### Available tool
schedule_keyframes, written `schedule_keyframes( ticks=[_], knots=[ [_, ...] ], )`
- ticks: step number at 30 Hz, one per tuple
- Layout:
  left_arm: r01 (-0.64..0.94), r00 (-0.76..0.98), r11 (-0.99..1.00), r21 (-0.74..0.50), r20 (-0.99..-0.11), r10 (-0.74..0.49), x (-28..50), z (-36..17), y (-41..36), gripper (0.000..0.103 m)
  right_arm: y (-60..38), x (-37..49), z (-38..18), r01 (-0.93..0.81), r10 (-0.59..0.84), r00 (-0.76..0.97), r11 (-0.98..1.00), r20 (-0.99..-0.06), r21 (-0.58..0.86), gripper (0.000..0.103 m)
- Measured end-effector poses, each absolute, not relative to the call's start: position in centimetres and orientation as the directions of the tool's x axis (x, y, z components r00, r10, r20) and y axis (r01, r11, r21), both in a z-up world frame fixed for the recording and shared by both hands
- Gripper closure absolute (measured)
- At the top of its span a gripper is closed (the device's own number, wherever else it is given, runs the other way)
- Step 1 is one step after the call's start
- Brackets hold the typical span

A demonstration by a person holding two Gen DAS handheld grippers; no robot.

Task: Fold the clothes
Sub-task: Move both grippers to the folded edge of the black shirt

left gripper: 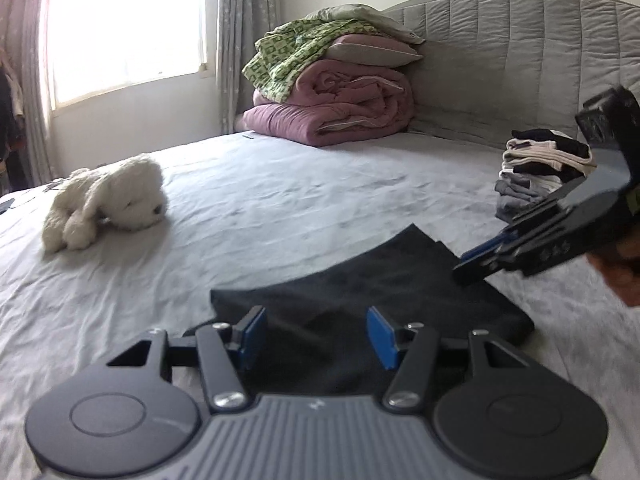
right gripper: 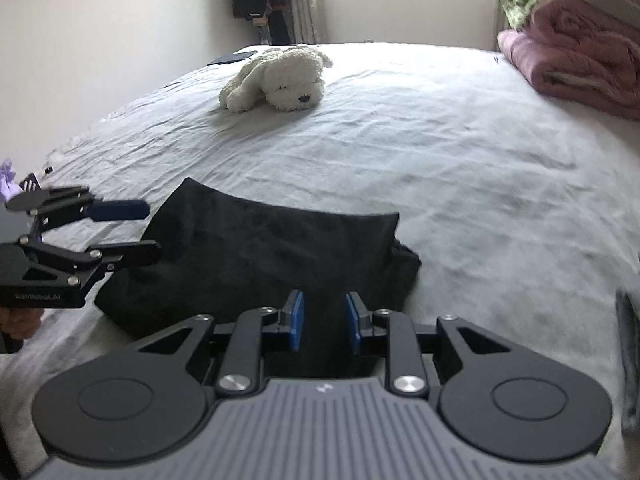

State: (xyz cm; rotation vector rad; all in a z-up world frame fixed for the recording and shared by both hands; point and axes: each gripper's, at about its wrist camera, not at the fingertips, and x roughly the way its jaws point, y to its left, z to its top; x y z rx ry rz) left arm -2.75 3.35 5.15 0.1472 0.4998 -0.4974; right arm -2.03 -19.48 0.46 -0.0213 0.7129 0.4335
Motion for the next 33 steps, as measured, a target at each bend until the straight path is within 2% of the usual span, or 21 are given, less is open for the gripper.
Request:
schedule_keyframes(
  ticks=[7,22,29,33],
  knots=[
    [0.433,0.747,0.895,-0.103,-0.515,-0.421,1.0,4.1,4.3,0.045,-19.0,0.2,-0.6,-0.358,0.362,0.723,0.925,-0.588,0.129,0.074],
    [0.424,0.734,0.897,-0.123,-0.533,-0.421,2.4,2.3,5.0,0.044,-18.5,0.8,-1.8,-0.308,0.309,0.744,0.945,-0.592,0.106,0.074],
    [0.408,0.753,0.904,-0.13,-0.513,-0.413,2.5,2.9,5.4,0.043,-19.1,0.8,-1.2,-0.287,0.319,0.768,0.947,-0.555,0.147,0.072],
    [0.404,0.749,0.907,-0.116,-0.527,-0.401,2.7,2.4,5.1,0.043,-18.7,0.9,-1.7,-0.277,0.302,0.762,0.952,-0.573,0.134,0.072]
  ],
)
